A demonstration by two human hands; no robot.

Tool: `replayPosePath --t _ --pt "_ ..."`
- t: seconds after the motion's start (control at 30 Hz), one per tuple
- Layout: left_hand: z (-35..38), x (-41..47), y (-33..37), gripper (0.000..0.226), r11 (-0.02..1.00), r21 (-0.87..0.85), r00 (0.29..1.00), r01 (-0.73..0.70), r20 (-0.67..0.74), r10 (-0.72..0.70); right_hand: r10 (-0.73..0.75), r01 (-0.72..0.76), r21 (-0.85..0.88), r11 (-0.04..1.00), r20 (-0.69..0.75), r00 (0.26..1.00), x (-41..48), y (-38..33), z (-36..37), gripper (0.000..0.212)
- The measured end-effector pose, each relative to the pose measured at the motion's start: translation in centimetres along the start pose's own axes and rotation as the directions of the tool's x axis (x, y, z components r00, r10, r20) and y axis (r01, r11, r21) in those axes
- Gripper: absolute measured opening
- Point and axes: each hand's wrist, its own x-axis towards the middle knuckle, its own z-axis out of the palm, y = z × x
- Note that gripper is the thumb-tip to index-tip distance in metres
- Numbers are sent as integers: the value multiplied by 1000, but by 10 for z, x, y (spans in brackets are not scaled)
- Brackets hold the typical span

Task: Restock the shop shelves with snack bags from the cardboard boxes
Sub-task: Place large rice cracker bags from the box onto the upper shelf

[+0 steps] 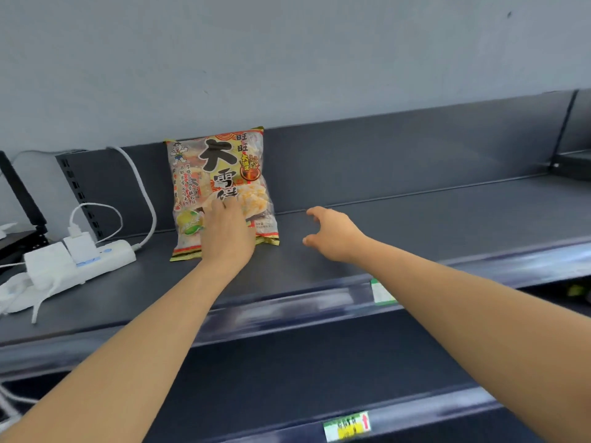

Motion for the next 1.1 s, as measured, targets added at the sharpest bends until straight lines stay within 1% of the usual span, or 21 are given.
replayPosePath --t 0.07,0.17,0.23,0.27,0.3,0.37,0.43,0.47,0.5,0.6,0.63,0.67,0.7,0.73,0.77,0.83,0.9,0.93,1.0,1.03,1.1 --pt "0 -21 42 36 993 -65 994 -96 37 99 7 -7 -11 1000 -43 999 -21 18 -16 58" --pt "12 -61 112 35 955 -197 961 -223 122 249 69 -73 -18 997 -158 985 -66 62 -46 50" --pt "28 -91 160 34 914 -275 909 -298 210 360 153 -162 -11 987 -264 952 -107 103 -68 46" --pt "38 -108 184 34 888 -318 869 -332 263 419 210 -218 8 976 -310 927 -130 126 -78 44" --pt "49 -126 208 33 858 -366 820 -360 316 478 274 -280 35 959 -349 896 -155 150 -87 42" --pt "72 -165 256 32 799 -450 699 -399 414 582 421 -423 89 902 -401 814 -207 199 -107 40" --pt "96 -204 301 33 756 -503 566 -419 506 650 576 -581 125 805 -404 711 -261 249 -123 40" --pt "108 -224 323 32 738 -526 493 -422 550 674 657 -662 144 736 -386 647 -288 273 -128 40" --pt "120 -244 344 31 724 -546 415 -422 593 690 725 -726 166 668 -364 584 -315 296 -133 38" --pt "155 -300 398 21 722 -581 201 -375 710 675 874 -867 198 458 -282 397 -385 347 -139 16" --pt "168 -316 411 21 727 -584 151 -361 733 664 903 -893 201 403 -249 351 -404 358 -140 15" --pt "180 -329 422 19 737 -578 123 -351 752 648 925 -913 198 357 -211 316 -420 369 -140 17" --pt "193 -340 431 18 747 -567 110 -347 766 633 940 -928 188 323 -175 292 -434 379 -140 17" --pt "207 -349 438 27 764 -544 116 -346 783 611 952 -937 189 294 -143 270 -445 390 -140 18" --pt "220 -354 444 38 782 -515 136 -351 799 586 959 -939 204 276 -115 257 -453 400 -139 25" --pt "243 -358 452 49 812 -449 180 -373 823 538 968 -929 273 249 -49 245 -461 418 -137 36" --pt "266 -357 459 58 826 -389 222 -408 835 503 972 -907 366 209 28 235 -462 435 -133 34" --pt "275 -356 462 64 827 -372 238 -422 835 497 970 -900 393 191 65 234 -460 442 -132 29" --pt "297 -354 468 79 827 -353 246 -438 838 488 962 -875 450 181 105 253 -455 456 -127 18" --pt "307 -353 472 84 831 -352 242 -431 842 483 957 -855 488 176 116 264 -452 463 -123 23" --pt "326 -350 478 90 842 -352 243 -408 847 472 953 -824 555 110 177 246 -443 476 -116 29"
